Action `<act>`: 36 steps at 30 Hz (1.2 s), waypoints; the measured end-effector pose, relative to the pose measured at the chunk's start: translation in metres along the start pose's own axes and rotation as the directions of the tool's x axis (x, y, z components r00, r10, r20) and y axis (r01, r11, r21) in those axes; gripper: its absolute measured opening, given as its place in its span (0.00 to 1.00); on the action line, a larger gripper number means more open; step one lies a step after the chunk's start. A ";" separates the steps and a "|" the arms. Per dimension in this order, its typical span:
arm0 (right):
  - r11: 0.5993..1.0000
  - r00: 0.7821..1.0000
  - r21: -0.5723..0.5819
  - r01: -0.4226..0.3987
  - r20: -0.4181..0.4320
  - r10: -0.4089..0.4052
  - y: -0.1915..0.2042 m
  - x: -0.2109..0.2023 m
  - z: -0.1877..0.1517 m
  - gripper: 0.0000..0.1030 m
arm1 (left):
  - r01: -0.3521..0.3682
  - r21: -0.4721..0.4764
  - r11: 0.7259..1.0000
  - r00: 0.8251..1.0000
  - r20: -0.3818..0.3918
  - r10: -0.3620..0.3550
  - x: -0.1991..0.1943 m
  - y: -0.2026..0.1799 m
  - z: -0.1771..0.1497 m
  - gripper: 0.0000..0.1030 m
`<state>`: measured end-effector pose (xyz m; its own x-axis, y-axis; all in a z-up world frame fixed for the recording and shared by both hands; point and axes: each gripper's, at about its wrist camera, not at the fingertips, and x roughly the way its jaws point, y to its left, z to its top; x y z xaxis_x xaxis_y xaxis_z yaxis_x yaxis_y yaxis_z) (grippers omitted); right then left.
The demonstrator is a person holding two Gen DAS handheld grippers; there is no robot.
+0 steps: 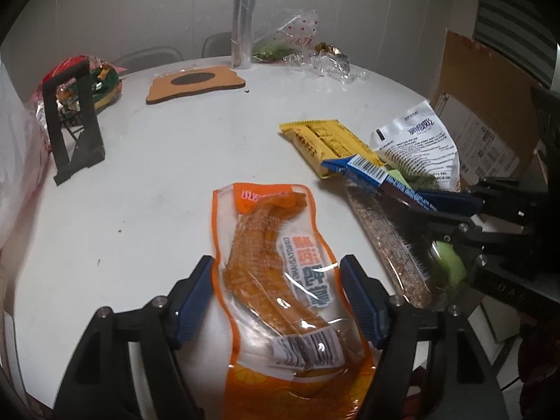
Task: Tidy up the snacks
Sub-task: 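Lift the chocolate bar with the right tool while the left tool lifts the jerky pouch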
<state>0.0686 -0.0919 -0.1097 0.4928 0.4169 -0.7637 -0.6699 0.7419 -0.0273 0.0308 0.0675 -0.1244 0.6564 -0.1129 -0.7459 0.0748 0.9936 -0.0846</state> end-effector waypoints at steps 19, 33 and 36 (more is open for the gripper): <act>1.000 0.998 0.001 0.006 0.069 -0.007 -0.002 -0.022 0.005 0.15 | -0.078 0.043 0.996 0.996 0.045 0.076 -0.011 -0.002 0.016 0.61; 0.999 0.967 0.021 0.046 0.249 -0.049 -0.020 -0.106 0.051 0.15 | -0.030 0.053 0.998 0.962 0.271 0.014 -0.092 -0.008 0.084 0.61; 0.997 0.954 0.048 0.068 0.291 -0.079 -0.034 -0.132 0.055 0.15 | 0.006 0.080 0.997 0.948 0.318 -0.032 -0.109 -0.025 0.102 0.61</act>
<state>0.0565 -0.1430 0.0280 0.6843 0.4916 -0.5385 -0.6075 0.7928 -0.0483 0.0342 0.0545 0.0266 0.8583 -0.1387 -0.4940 0.1392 0.9896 -0.0359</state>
